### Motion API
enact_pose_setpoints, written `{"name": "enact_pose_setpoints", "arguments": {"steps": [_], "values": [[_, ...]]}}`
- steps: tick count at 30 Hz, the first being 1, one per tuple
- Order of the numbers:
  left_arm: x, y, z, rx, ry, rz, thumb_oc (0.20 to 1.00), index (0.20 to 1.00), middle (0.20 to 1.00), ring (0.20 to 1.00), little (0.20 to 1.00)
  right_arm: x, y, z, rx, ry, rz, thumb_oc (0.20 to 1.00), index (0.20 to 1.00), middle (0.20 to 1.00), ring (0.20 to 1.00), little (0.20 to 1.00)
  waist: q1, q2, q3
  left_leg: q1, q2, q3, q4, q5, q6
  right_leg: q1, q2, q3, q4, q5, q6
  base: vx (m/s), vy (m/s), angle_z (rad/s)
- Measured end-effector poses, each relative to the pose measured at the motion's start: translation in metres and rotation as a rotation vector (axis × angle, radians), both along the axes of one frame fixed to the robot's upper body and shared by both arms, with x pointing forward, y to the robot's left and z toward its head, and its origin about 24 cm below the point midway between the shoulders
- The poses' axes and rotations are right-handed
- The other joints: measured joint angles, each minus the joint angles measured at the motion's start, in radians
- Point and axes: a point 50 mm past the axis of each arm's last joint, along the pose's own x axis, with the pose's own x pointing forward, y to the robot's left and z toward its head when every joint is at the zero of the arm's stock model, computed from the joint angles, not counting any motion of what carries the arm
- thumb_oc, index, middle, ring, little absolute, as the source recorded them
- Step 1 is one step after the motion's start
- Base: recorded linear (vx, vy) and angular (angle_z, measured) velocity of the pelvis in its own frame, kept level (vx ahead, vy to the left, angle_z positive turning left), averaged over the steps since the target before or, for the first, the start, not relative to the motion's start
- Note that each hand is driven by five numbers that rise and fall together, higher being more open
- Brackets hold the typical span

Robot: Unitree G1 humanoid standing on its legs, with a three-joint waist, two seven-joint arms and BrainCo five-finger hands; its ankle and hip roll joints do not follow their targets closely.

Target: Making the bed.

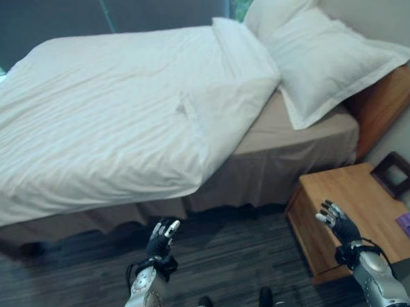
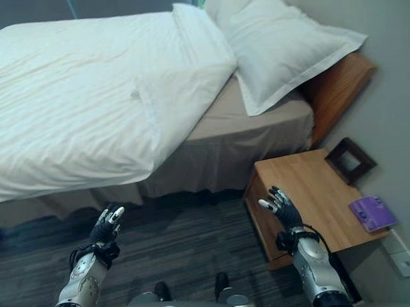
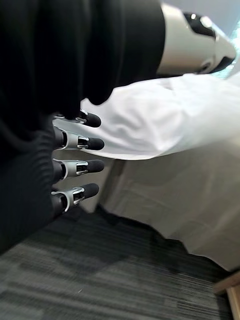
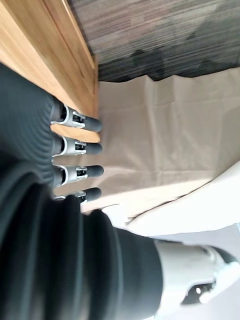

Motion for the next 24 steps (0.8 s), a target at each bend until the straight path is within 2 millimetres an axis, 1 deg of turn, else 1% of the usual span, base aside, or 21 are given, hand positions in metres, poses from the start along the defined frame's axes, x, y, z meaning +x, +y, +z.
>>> {"name": "enact_pose_setpoints", "arguments": {"steps": [1,2,3,4,5,7,8,9,11,12,13,15,16,17,18,19,20,21,22,23,24], "values": [[0.002,0.001,0.002,0.006,-0.010,0.006,1.000,1.000,1.000,1.000,1.000,-0.003,0.003,-0.003,0.008,0.012,0.006,1.000,1.000,1.000,1.000,1.000,0.001,0.009,0.001,0.014,-0.022,-0.037,-0.029,0.017,0.024,0.000,-0.012,-0.001,0.009,-0.001,0.012,0.21,0.123,0.14],[0.004,0.002,0.004,0.016,-0.012,0.006,1.000,1.000,1.000,1.000,1.000,-0.001,0.004,-0.003,0.009,0.010,0.010,1.000,1.000,1.000,1.000,1.000,0.000,0.014,0.009,0.028,-0.041,-0.043,-0.048,0.017,0.030,-0.033,-0.029,-0.002,0.091,-0.018,0.048,0.23,0.088,0.01],[0.011,0.004,0.008,0.058,-0.020,-0.008,1.000,1.000,1.000,1.000,1.000,0.003,0.006,0.000,0.008,-0.007,0.020,1.000,1.000,1.000,1.000,1.000,-0.013,0.036,0.041,0.039,-0.031,-0.042,-0.056,0.012,0.045,-0.131,-0.032,0.044,0.322,-0.047,0.065,0.23,0.023,-0.02],[0.023,0.009,0.017,0.114,-0.046,-0.031,1.000,1.000,1.000,1.000,1.000,0.007,0.011,0.004,0.012,-0.025,0.037,1.000,1.000,1.000,1.000,1.000,-0.031,0.042,0.065,0.043,-0.024,-0.045,-0.046,0.011,0.048,-0.261,-0.036,0.119,0.566,-0.071,0.106,0.29,0.000,0.32],[0.037,0.019,0.030,0.182,-0.077,-0.050,1.000,1.000,1.000,1.000,1.000,0.004,0.016,0.000,0.021,-0.012,0.056,1.000,1.000,1.000,1.000,1.000,-0.051,0.031,0.078,0.043,-0.036,-0.072,-0.042,0.010,0.049,-0.349,-0.025,0.211,0.717,-0.094,0.112,0.21,-0.004,0.57],[0.048,0.030,0.045,0.248,-0.115,-0.058,1.000,1.000,1.000,1.000,1.000,0.001,0.022,-0.004,0.039,0.003,0.061,1.000,1.000,1.000,1.000,1.000,-0.067,0.015,0.081,0.062,-0.047,-0.072,-0.080,0.009,0.050,-0.390,-0.024,0.259,0.678,-0.098,0.116,0.36,-0.077,0.45],[0.052,0.031,0.052,0.259,-0.143,-0.058,1.000,1.000,1.000,1.000,1.000,-0.001,0.022,-0.005,0.040,0.006,0.062,1.000,1.000,1.000,1.000,1.000,-0.072,0.012,0.079,0.071,-0.047,-0.061,-0.095,0.022,0.069,-0.385,-0.038,0.228,0.614,-0.097,0.112,0.62,-0.158,0.60],[0.058,0.026,0.065,0.265,-0.206,-0.081,1.000,1.000,1.000,1.000,1.000,-0.010,0.016,-0.008,0.042,0.019,0.041,1.000,1.000,1.000,1.000,1.000,-0.094,0.006,0.073,0.070,-0.059,-0.064,-0.083,0.024,0.072,-0.338,-0.116,0.134,0.427,-0.098,0.097,0.49,-0.166,0.61],[0.059,0.025,0.070,0.303,-0.230,-0.099,1.000,1.000,1.000,1.000,1.000,-0.015,0.014,-0.013,0.046,0.042,0.031,1.000,1.000,1.000,1.000,1.000,-0.091,0.007,0.070,0.102,-0.061,-0.063,-0.103,0.021,0.066,-0.310,-0.129,0.116,0.284,-0.094,0.105,0.54,-0.235,0.25],[0.062,0.031,0.076,0.348,-0.239,-0.094,1.000,1.000,1.000,1.000,1.000,-0.014,0.016,-0.013,0.058,0.038,0.032,1.000,1.000,1.000,1.000,1.000,-0.092,0.008,0.067,0.106,-0.056,-0.063,-0.103,0.015,0.058,-0.279,-0.130,0.087,0.104,-0.078,0.128,0.41,-0.270,-0.04],[0.063,0.032,0.079,0.359,-0.248,-0.091,1.000,1.000,1.000,1.000,1.000,-0.014,0.017,-0.013,0.060,0.037,0.038,1.000,1.000,1.000,1.000,1.000,-0.094,0.007,0.066,0.111,-0.053,-0.066,-0.103,0.016,0.059,-0.274,-0.132,0.073,0.073,-0.066,0.131,0.37,-0.293,0.04],[0.063,0.031,0.078,0.356,-0.248,-0.082,1.000,1.000,1.000,1.000,1.000,-0.017,0.017,-0.015,0.063,0.051,0.046,1.000,1.000,1.000,1.000,1.000,-0.098,-0.007,0.053,0.161,-0.033,-0.071,-0.103,-0.005,0.028,-0.233,-0.126,0.036,0.090,-0.018,0.105,0.34,-0.317,0.12],[0.060,0.031,0.077,0.352,-0.245,-0.082,1.000,1.000,1.000,1.000,1.000,-0.019,0.017,-0.020,0.061,0.075,0.053,1.000,1.000,1.000,1.000,1.000,-0.091,-0.021,0.028,0.194,-0.007,-0.068,-0.102,-0.029,-0.007,-0.189,-0.104,0.018,0.155,-0.015,0.082,0.36,-0.398,0.12],[0.058,0.029,0.073,0.333,-0.238,-0.071,1.000,1.000,1.000,1.000,1.000,-0.020,0.018,-0.025,0.066,0.099,0.049,1.000,1.000,1.000,1.000,1.000,-0.086,-0.028,0.013,0.202,0.034,-0.069,-0.025,-0.048,-0.051,-0.162,-0.063,0.006,0.218,-0.033,0.044,0.36,-0.473,0.10],[0.058,0.027,0.072,0.326,-0.238,-0.068,1.000,1.000,1.000,1.000,1.000,-0.021,0.019,-0.030,0.071,0.120,0.044,1.000,1.000,1.000,1.000,1.000,-0.088,-0.050,0.000,0.160,0.061,-0.072,0.126,-0.087,-0.072,-0.145,-0.040,-0.002,0.224,-0.031,0.014,0.31,-0.439,0.05],[0.058,0.024,0.070,0.292,-0.239,-0.048,1.000,1.000,1.000,1.000,1.000,-0.018,0.020,-0.030,0.076,0.119,0.039,1.000,1.000,1.000,1.000,1.000,-0.084,-0.056,-0.006,0.106,0.108,-0.089,0.270,-0.102,-0.096,-0.128,-0.019,-0.008,0.239,-0.069,-0.017,0.19,-0.294,0.03],[0.058,0.024,0.070,0.270,-0.245,-0.031,1.000,1.000,1.000,1.000,1.000,-0.014,0.021,-0.028,0.090,0.103,0.040,1.000,1.000,1.000,1.000,1.000,-0.075,-0.064,-0.012,0.042,0.134,-0.103,0.412,-0.085,-0.095,-0.120,0.006,-0.018,0.240,-0.087,-0.045,0.26,-0.279,-0.20],[0.061,0.020,0.074,0.239,-0.266,-0.017,1.000,1.000,1.000,1.000,1.000,-0.008,0.022,-0.022,0.109,0.070,0.039,1.000,1.000,1.000,1.000,1.000,-0.064,-0.082,-0.010,-0.099,0.189,-0.115,0.667,-0.046,-0.044,-0.092,0.025,-0.011,0.215,-0.061,-0.086,0.18,-0.165,-0.37],[0.061,0.019,0.073,0.234,-0.263,-0.013,1.000,1.000,1.000,1.000,1.000,-0.005,0.023,-0.019,0.105,0.057,0.046,1.000,1.000,1.000,1.000,1.000,-0.057,-0.084,-0.010,-0.128,0.195,-0.125,0.705,-0.047,-0.047,-0.071,0.037,-0.005,0.202,-0.057,-0.092,0.27,-0.173,-0.46],[0.068,0.015,0.080,0.241,-0.289,-0.025,1.000,1.000,1.000,1.000,1.000,-0.001,0.020,-0.014,0.069,0.045,0.079,1.000,1.000,1.000,1.000,1.000,-0.062,-0.098,-0.009,-0.184,0.201,-0.102,0.734,-0.045,-0.050,-0.007,0.057,-0.001,0.140,-0.064,-0.110,0.27,0.049,-0.32],[0.071,0.016,0.087,0.259,-0.313,-0.032,1.000,1.000,1.000,1.000,1.000,-0.001,0.018,-0.013,0.057,0.048,0.085,1.000,1.000,1.000,1.000,1.000,-0.058,-0.099,-0.005,-0.200,0.201,-0.088,0.707,-0.044,-0.050,0.019,0.063,0.003,0.121,-0.067,-0.110,0.38,0.102,-0.22]]}}
